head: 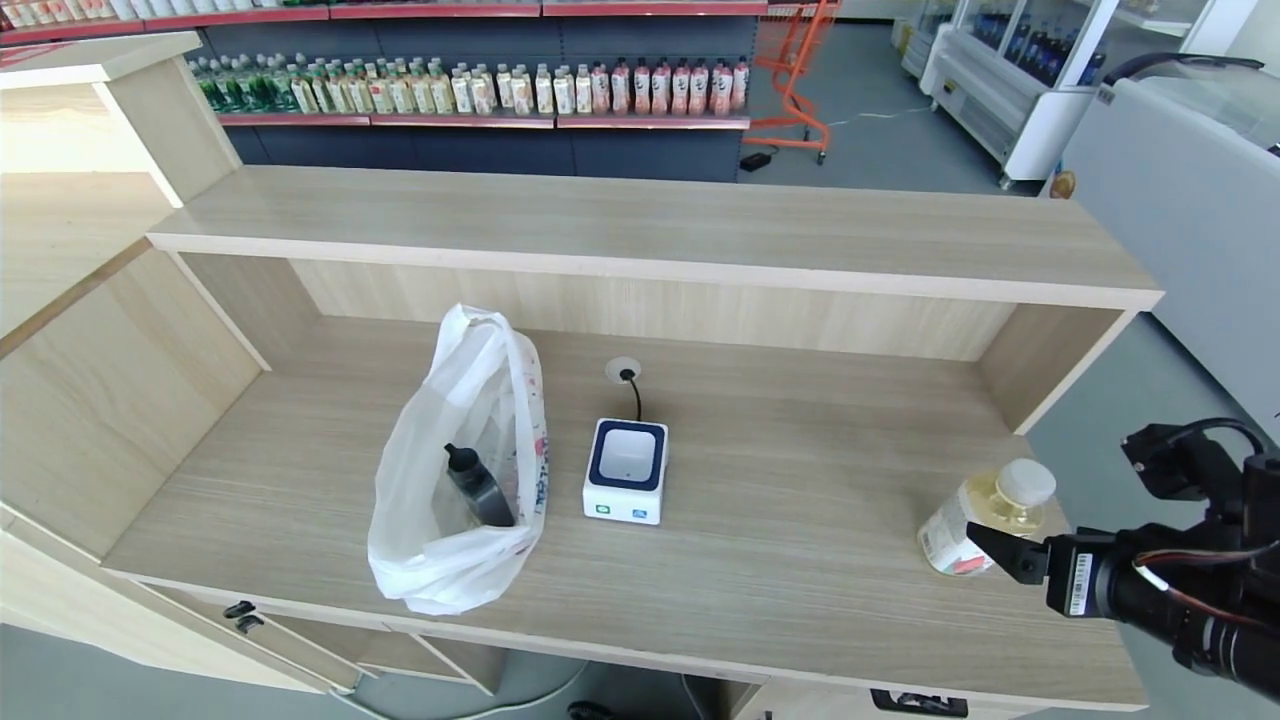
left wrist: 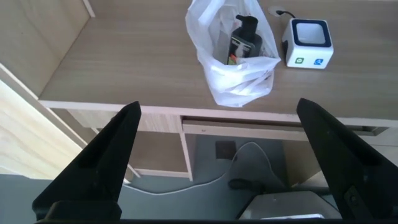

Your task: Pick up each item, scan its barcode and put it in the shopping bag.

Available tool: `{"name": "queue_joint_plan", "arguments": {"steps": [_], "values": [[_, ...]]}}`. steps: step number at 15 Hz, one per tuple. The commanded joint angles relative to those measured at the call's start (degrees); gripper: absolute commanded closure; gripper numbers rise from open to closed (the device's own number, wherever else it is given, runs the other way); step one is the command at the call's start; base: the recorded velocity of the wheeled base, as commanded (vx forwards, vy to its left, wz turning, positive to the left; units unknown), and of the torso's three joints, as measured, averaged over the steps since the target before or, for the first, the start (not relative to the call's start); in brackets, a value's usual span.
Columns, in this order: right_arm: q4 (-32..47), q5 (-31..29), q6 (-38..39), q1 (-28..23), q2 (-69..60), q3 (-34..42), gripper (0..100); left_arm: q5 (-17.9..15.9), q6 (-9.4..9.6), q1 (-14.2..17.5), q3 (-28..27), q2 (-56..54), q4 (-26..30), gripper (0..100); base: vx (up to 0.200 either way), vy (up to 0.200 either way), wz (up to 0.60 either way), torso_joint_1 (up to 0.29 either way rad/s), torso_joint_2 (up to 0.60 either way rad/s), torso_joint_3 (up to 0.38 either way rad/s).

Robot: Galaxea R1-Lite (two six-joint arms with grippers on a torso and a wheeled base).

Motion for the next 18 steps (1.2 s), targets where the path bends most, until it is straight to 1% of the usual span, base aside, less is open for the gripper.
{"name": "queue_joint_plan", "arguments": {"steps": [1,4,7,9,11,12,13,16,18], "values": [[0.0,-0.3,0.0,0.0,0.0,0.6,0,0.0,-0.05,0.0,0.0,0.0,0.0,0,0.0,0.0,0.0,0.0,0.0,0.0],[0.1,-6.2,-4.2,-1.2,0.8,2.5,0,0.0,-0.14,0.0,0.0,0.0,0.0,0,0.0,0.0,0.0,0.0,0.0,0.0],[-0.2,-12.4,-4.3,-2.3,5.7,2.9,0,0.0,-0.14,0.0,0.1,0.0,0.0,0,0.0,0.0,0.0,0.0,0.0,0.0],[-0.4,-12.1,-2.0,-1.7,7.9,2.7,0,0.0,-0.14,0.0,0.0,0.0,0.0,0,0.0,0.0,0.0,0.0,0.0,0.0],[-1.5,-10.4,4.3,1.4,10.3,2.2,0,0.0,-0.14,0.0,0.0,0.0,0.0,0,0.0,0.0,0.0,0.0,0.0,0.0],[-2.0,-10.2,5.0,1.8,11.0,2.1,0,0.0,-0.14,0.0,0.0,0.0,0.0,0,0.0,0.0,0.0,0.0,0.0,0.0],[-5.9,-10.2,5.2,1.8,14.3,1.3,0,0.0,-0.14,0.0,0.1,0.0,0.0,0,0.0,0.0,0.0,0.0,0.0,0.0],[-10.3,-10.6,4.9,1.8,18.2,1.0,0,0.0,-0.14,0.0,0.1,0.0,0.0,0,0.0,0.0,0.0,0.0,0.0,0.0],[-15.6,-12.8,4.8,1.7,24.1,-0.3,0,0.0,-0.14,0.0,0.1,0.0,0.0,0,0.0,0.0,0.0,0.0,0.0,0.0]]}}
